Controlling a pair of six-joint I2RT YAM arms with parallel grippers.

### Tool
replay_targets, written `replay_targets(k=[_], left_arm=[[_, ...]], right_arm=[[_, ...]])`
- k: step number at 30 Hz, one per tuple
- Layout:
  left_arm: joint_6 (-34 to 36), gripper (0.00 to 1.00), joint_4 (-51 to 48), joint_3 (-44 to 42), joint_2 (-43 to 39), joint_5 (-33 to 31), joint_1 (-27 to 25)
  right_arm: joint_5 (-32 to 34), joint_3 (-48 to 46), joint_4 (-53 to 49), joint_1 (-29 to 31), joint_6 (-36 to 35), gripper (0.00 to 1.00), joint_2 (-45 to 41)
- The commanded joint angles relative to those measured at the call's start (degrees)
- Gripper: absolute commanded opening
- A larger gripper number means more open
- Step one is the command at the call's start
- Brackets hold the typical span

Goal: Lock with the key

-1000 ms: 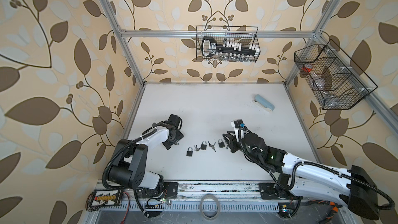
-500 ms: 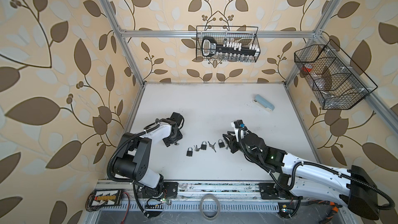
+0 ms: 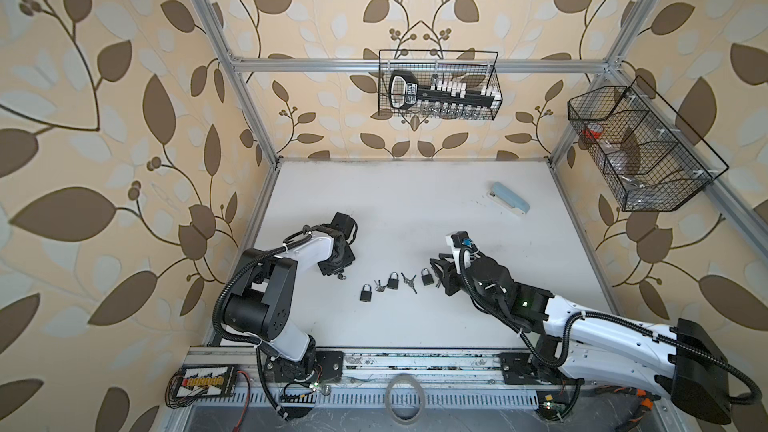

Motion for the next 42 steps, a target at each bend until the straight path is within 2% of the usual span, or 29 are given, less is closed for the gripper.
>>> replay_targets(k=[1, 8, 11, 16, 21, 23, 27, 31, 34, 37, 42], left_arm=[[0.03, 0.34, -2.10, -0.66, 0.69, 0.56, -0.66], [-1.39, 0.31, -2.75, -1.37, -5.19, 2.71, -0.66], [-3.23, 0.30, -3.91, -0.88, -10.82, 4.50, -0.66], [-8.60, 0.27, -4.32, 1.19, -19.80, 9.94, -0.66], [-15.10, 0.26, -4.75, 3.55, -27.27, 12.59, -0.96], [-18.78, 0.26, -3.73, 3.86, -30.28, 12.54, -2.36], [-24.22, 0.20, 0.07, 5.82, -34.19, 8.33, -9.62], [-26.60, 0.17, 5.86, 7.78, -34.70, 4.30, -16.38], [-27.06, 0.16, 13.59, 7.14, -35.29, 2.20, -20.37], [-25.70, 0.17, 19.38, 6.76, -36.42, -0.87, -23.85], [-25.31, 0.18, 22.52, 7.47, -37.50, -0.42, -25.27]], right_arm=[[1.31, -1.27, 0.42, -0.18, 0.11, 0.33, -0.87], [1.36, -1.86, 1.46, -0.18, 0.63, 0.32, -0.82], [1.93, -2.13, 3.09, -0.13, 1.09, 0.32, -1.00], [1.35, -3.04, 14.61, -0.34, 3.21, 0.32, 1.32], [-6.00, -1.62, 27.66, -1.10, 8.54, 0.34, 7.50], [-8.52, 0.53, 29.42, -1.07, 9.47, 0.40, 9.83], [-10.00, 2.71, 35.88, -0.43, 11.16, 0.49, 12.03], [-12.65, 4.87, 41.06, 0.95, 7.96, 0.55, 12.94], [-13.54, 6.67, 41.56, 2.01, 4.32, 0.57, 13.71], [-12.12, 6.96, 41.56, 2.15, 3.62, 0.57, 13.85], [-9.88, 8.06, 40.40, 1.98, 1.27, 0.57, 14.68]])
